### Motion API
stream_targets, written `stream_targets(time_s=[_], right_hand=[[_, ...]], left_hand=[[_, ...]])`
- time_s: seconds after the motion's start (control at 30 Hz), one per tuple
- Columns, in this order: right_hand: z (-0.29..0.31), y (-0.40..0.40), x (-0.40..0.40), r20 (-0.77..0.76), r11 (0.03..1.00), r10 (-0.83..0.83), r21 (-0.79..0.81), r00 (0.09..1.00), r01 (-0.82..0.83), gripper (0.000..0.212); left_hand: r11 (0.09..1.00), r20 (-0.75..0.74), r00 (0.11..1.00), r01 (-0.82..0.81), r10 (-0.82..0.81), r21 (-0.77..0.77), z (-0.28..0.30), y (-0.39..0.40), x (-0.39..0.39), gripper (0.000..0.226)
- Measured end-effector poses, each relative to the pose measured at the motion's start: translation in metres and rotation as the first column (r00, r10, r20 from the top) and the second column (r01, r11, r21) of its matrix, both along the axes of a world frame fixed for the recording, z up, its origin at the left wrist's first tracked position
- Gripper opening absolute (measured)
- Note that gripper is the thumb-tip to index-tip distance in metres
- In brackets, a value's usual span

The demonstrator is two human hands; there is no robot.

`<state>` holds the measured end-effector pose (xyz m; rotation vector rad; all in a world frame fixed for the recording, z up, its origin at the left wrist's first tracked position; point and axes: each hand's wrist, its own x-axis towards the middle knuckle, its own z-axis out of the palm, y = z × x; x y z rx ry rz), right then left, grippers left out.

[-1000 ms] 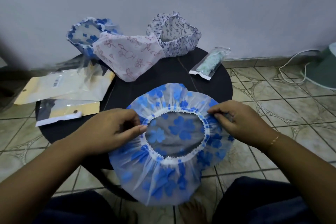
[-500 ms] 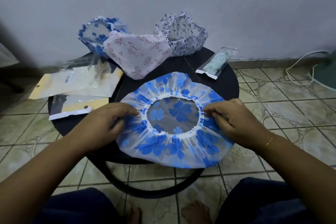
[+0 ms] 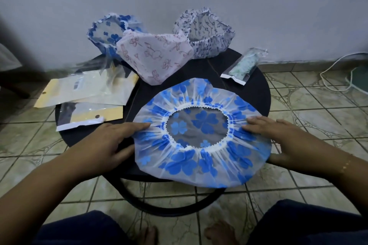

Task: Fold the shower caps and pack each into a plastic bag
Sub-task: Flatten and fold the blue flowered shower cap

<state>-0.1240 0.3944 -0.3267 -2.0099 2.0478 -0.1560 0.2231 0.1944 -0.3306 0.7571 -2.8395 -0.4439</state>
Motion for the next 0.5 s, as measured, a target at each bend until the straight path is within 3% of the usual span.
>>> stream_targets(time_s=[0.1,0.2,0.4,0.5], right_hand=[[0.007,-0.002,0.005,0.263,0.996,-0.074,-0.031,0.962,0.085,0.047],[0.012,-0.004,0.008,0.482,0.946,-0.197,-0.137,0.854,0.295,0.016],[-0.003,-0.029,0.012,0.608,0.757,-0.366,-0.247,0.705,0.606,0.036],[-0.008,-0.04,0.014,0.578,0.684,-0.415,-0.311,0.702,0.66,0.04]], left_hand=[[0.998,-0.061,0.997,-0.037,0.041,0.053,0.003,0.0,-0.002,0.048],[0.98,-0.184,0.972,-0.115,0.144,0.16,0.005,0.006,-0.006,0.033],[0.861,-0.386,0.771,-0.433,0.507,0.267,-0.008,0.018,-0.034,0.019],[0.809,-0.384,0.712,-0.52,0.588,0.276,-0.008,0.018,-0.042,0.017]])
